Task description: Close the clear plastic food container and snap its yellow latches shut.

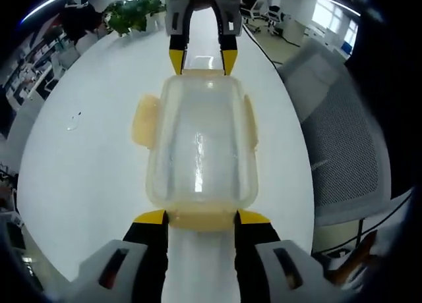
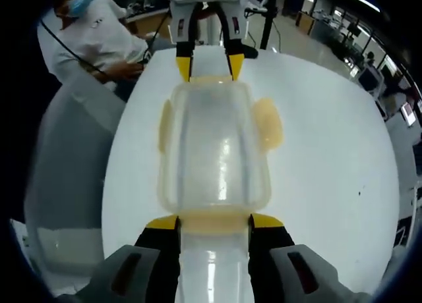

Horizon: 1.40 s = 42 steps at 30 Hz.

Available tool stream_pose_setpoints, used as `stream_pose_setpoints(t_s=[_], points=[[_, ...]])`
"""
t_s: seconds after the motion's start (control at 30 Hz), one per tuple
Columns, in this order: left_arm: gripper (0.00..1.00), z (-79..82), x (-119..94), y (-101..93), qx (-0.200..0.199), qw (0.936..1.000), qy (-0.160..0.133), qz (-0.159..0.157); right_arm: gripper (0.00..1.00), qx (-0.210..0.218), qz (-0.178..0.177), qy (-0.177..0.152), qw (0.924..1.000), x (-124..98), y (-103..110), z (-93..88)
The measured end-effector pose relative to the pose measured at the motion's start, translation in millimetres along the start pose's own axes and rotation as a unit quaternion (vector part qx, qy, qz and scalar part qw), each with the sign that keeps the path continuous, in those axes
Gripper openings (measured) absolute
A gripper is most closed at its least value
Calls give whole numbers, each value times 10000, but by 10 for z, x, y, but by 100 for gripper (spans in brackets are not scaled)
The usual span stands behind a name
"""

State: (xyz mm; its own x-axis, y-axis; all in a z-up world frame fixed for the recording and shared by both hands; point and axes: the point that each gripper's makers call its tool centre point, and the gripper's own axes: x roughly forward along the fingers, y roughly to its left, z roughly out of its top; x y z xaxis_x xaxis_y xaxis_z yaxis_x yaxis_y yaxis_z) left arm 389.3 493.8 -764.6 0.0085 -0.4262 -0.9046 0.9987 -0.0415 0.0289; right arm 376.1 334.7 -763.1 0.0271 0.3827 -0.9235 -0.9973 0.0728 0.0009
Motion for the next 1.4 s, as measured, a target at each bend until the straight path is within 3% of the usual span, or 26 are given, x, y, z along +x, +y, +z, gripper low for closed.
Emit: stream_pose_setpoints(t_s=[0.47,1.4], points=[[38,196,109,-58,-49,10000,31,-50,39,-41,52,17,10000,-79,37,-205],[38,732,367,-112,-144,9999,34,-65,39,-69,117,-35,9999,-299,59,-760]])
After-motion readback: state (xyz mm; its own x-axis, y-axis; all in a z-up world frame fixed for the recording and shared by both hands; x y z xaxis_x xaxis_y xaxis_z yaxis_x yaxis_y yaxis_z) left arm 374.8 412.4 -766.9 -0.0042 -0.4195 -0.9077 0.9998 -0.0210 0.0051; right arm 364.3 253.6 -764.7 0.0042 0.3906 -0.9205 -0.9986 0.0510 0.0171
